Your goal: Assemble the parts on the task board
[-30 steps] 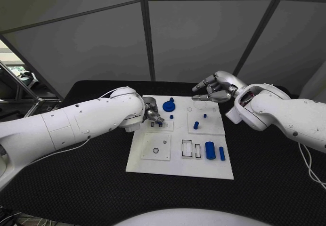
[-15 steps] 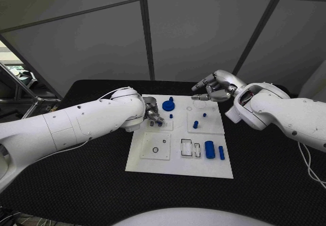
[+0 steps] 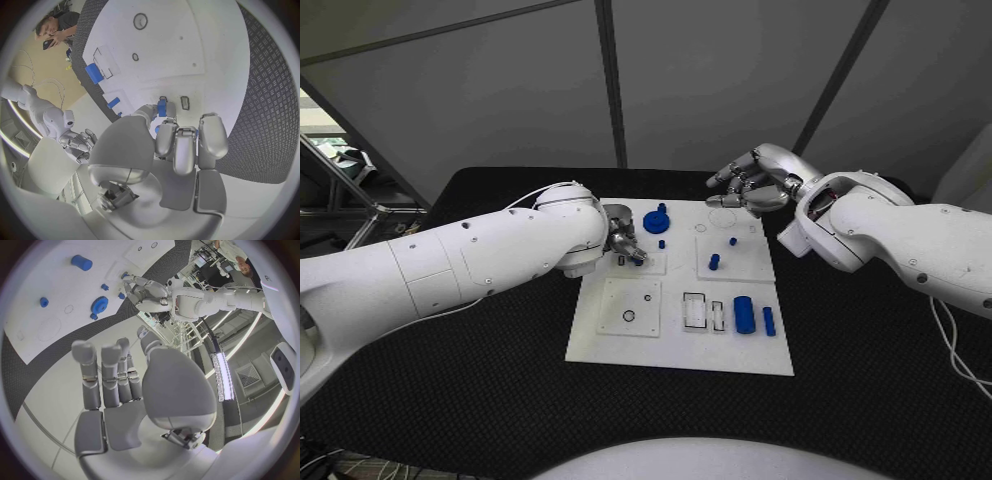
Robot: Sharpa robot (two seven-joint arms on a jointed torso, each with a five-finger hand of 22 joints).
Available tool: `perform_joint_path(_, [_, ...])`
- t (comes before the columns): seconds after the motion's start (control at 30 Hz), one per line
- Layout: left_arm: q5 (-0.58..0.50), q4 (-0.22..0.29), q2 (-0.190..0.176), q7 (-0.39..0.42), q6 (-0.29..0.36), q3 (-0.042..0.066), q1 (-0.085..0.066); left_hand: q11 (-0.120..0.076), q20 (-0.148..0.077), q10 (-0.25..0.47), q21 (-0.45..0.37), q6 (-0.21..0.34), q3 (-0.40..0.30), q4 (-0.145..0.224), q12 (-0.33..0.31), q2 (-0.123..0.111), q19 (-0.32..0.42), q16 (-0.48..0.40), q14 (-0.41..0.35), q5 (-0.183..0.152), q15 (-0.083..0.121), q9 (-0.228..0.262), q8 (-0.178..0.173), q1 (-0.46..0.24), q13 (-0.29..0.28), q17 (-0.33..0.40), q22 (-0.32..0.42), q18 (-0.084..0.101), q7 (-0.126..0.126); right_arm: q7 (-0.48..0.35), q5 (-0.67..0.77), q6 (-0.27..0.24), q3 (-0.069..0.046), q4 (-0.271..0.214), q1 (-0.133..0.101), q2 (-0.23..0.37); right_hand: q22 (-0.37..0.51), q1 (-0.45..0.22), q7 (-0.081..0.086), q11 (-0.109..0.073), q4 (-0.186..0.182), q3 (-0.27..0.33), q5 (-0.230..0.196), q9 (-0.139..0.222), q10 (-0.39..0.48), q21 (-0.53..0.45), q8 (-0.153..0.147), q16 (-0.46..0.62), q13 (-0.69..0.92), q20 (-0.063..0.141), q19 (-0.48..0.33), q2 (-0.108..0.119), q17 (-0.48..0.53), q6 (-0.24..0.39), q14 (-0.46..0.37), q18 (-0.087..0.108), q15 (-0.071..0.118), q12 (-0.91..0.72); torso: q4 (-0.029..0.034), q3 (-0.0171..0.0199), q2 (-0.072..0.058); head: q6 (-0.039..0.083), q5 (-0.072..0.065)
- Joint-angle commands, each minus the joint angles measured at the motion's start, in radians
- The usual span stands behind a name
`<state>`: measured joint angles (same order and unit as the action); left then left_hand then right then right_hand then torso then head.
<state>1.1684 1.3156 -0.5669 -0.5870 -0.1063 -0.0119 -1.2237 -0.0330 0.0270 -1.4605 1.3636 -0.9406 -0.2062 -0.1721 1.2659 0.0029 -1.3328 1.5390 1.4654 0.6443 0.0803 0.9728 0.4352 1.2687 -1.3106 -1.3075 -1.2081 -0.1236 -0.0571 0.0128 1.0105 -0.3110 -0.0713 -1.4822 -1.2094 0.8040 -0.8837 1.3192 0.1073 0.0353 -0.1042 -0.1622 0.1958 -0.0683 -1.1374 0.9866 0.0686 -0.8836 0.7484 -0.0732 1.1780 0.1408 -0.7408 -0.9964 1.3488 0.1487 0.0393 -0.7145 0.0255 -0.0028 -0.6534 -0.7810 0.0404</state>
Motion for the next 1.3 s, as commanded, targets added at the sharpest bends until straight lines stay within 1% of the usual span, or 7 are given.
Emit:
perform_joint_path(0.03, [0.011, 0.003, 0.000, -0.013, -0.039, -0.002, 0.002, 0.000, 0.000, -0.007, 0.001, -0.033, -0.131, 0.122, 0.007, 0.008, -0.003, 0.003, 0.095, 0.005, 0.007, 0.003, -0.001, -0.003, -0.137, -0.231, -0.001, 0.042, 0.022, -0.031, -0.017, -0.034, -0.001, 0.003, -0.002, -0.002, 0.137, -0.010, 0.011, 0.001, 0.008, -0.012, 0.004, 0.001, 0.008, -0.139, -0.003, 0.140, -0.061, -0.005, -0.053, 0.004, 0.115, 0.001, -0.028, 0.025, -0.004, 0.057, 0.0014, 0.0006, 0.000, -0.002, 0.000])
perform_joint_path(0.27, [0.011, 0.006, 0.000, -0.011, -0.039, -0.001, 0.003, 0.000, 0.000, -0.008, 0.001, -0.035, -0.137, 0.126, 0.007, 0.006, -0.003, 0.004, 0.096, 0.009, 0.007, 0.007, 0.000, -0.008, -0.138, -0.232, -0.002, 0.042, 0.022, -0.034, -0.028, -0.043, -0.001, 0.010, -0.002, -0.004, 0.317, -0.032, 0.038, 0.018, 0.021, -0.052, 0.001, 0.001, 0.004, -0.382, -0.005, 0.404, -0.267, -0.037, -0.096, 0.024, 0.222, 0.001, -0.063, 0.035, -0.037, 0.258, 0.0002, 0.0008, 0.000, -0.005, 0.001])
perform_joint_path(0.5, [0.011, 0.002, 0.004, -0.012, -0.042, -0.001, 0.003, 0.000, -0.001, -0.009, 0.001, -0.036, -0.139, 0.128, 0.007, 0.005, -0.003, 0.005, 0.096, 0.011, 0.007, 0.009, 0.000, -0.009, -0.138, -0.233, -0.002, 0.043, 0.023, -0.037, -0.044, -0.038, -0.001, 0.017, -0.002, -0.007, 0.425, -0.052, 0.055, 0.064, 0.037, -0.072, 0.003, 0.001, 0.035, -0.539, -0.004, 0.609, -0.421, -0.070, -0.120, 0.021, 0.316, 0.000, -0.118, 0.030, -0.082, 0.401, 0.0001, 0.0009, 0.001, -0.003, 0.000])
perform_joint_path(0.8, [0.010, -0.015, 0.015, -0.016, -0.055, -0.001, 0.003, 0.000, 0.000, -0.011, 0.000, -0.041, -0.144, 0.126, 0.005, 0.003, -0.003, 0.005, 0.096, 0.001, 0.007, 0.016, 0.000, -0.030, -0.138, -0.233, -0.003, 0.043, 0.023, -0.043, -0.063, -0.033, -0.001, 0.020, -0.002, -0.009, 0.552, -0.063, 0.079, 0.095, 0.088, -0.052, 0.002, 0.002, 0.059, -0.713, -0.004, 0.777, -0.571, -0.117, -0.134, 0.008, 0.447, 0.007, -0.169, 0.032, -0.126, 0.493, -0.0001, 0.0009, 0.000, -0.003, 0.000])
perform_joint_path(0.87, [0.010, -0.022, 0.019, -0.018, -0.062, -0.001, 0.003, -0.001, 0.000, -0.011, 0.000, -0.043, -0.140, 0.116, 0.004, 0.003, -0.004, 0.006, 0.096, -0.020, 0.006, 0.021, -0.001, -0.049, -0.138, -0.234, -0.004, 0.043, 0.025, -0.043, -0.065, -0.032, -0.001, 0.020, -0.002, -0.009, 0.569, -0.065, 0.079, 0.098, 0.096, -0.048, 0.002, 0.001, 0.057, -0.732, -0.004, 0.790, -0.590, -0.120, -0.125, 0.004, 0.465, 0.007, -0.164, 0.033, -0.127, 0.497, -0.0004, 0.0013, 0.000, -0.003, 0.001])
perform_joint_path(1.17, [-0.009, -0.051, 0.032, -0.029, -0.096, -0.001, 0.003, -0.008, -0.003, -0.006, -0.004, -0.067, -0.071, 0.035, -0.031, 0.002, -0.006, 0.003, 0.096, -0.263, 0.011, 0.033, -0.016, -0.148, -0.130, -0.231, -0.007, 0.042, 0.035, -0.042, -0.074, -0.029, -0.001, 0.020, -0.002, -0.011, 0.609, -0.077, 0.082, 0.101, 0.111, -0.030, 0.002, 0.002, 0.060, -0.779, -0.004, 0.818, -0.637, -0.124, -0.103, -0.004, 0.507, 0.009, -0.157, 0.032, -0.133, 0.503, 0.0001, 0.0012, 0.000, -0.005, -0.001])
perform_joint_path(1.3, [-0.012, -0.058, 0.036, -0.030, -0.098, -0.001, 0.003, -0.009, -0.004, -0.009, -0.004, -0.079, -0.041, -0.001, -0.031, 0.004, -0.009, 0.005, 0.097, -0.333, 0.012, 0.035, -0.023, -0.171, -0.132, -0.233, -0.011, 0.043, 0.037, -0.042, -0.076, -0.031, -0.001, 0.020, -0.002, -0.011, 0.618, -0.079, 0.083, 0.103, 0.114, -0.026, 0.002, 0.002, 0.063, -0.790, -0.004, 0.820, -0.646, -0.125, -0.100, -0.006, 0.517, 0.009, -0.160, 0.032, -0.135, 0.504, 0.0002, 0.0014, 0.001, -0.004, -0.001])
